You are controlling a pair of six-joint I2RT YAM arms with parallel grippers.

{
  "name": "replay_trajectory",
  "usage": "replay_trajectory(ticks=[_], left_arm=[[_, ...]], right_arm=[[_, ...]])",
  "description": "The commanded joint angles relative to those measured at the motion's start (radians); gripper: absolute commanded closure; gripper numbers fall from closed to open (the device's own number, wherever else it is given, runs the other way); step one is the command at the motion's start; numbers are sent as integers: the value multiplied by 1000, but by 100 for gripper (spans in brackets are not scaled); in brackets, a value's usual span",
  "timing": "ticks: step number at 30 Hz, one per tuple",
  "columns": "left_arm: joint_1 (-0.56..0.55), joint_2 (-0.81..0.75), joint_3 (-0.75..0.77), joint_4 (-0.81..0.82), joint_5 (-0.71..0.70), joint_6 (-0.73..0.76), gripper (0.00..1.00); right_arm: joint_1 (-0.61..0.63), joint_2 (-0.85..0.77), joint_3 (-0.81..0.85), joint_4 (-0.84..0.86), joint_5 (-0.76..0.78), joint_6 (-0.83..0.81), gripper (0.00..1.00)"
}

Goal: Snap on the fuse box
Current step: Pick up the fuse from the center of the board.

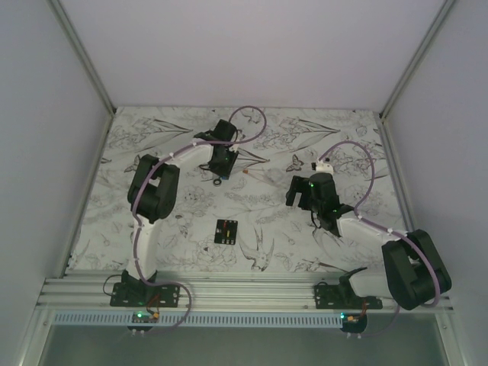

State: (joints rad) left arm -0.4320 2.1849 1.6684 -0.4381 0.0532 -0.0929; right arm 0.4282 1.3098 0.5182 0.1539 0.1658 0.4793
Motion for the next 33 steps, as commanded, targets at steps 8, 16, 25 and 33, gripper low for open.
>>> replay_trajectory(ticks=[8, 16, 25, 33], left_arm=[[-56, 9, -28, -114, -183, -106, 65], [-63, 27, -30, -136, -215, -191, 66], [-89, -6, -62, -137, -166, -240, 71], [-164, -105, -125, -136, -185, -296, 74]], right_arm=[[-6, -5, 19, 33, -10, 10, 1], [-6, -22, 17, 30, -10, 10, 0], [-6, -27, 14, 30, -9, 12, 0], [-6, -36, 13, 34, -28, 15, 0]])
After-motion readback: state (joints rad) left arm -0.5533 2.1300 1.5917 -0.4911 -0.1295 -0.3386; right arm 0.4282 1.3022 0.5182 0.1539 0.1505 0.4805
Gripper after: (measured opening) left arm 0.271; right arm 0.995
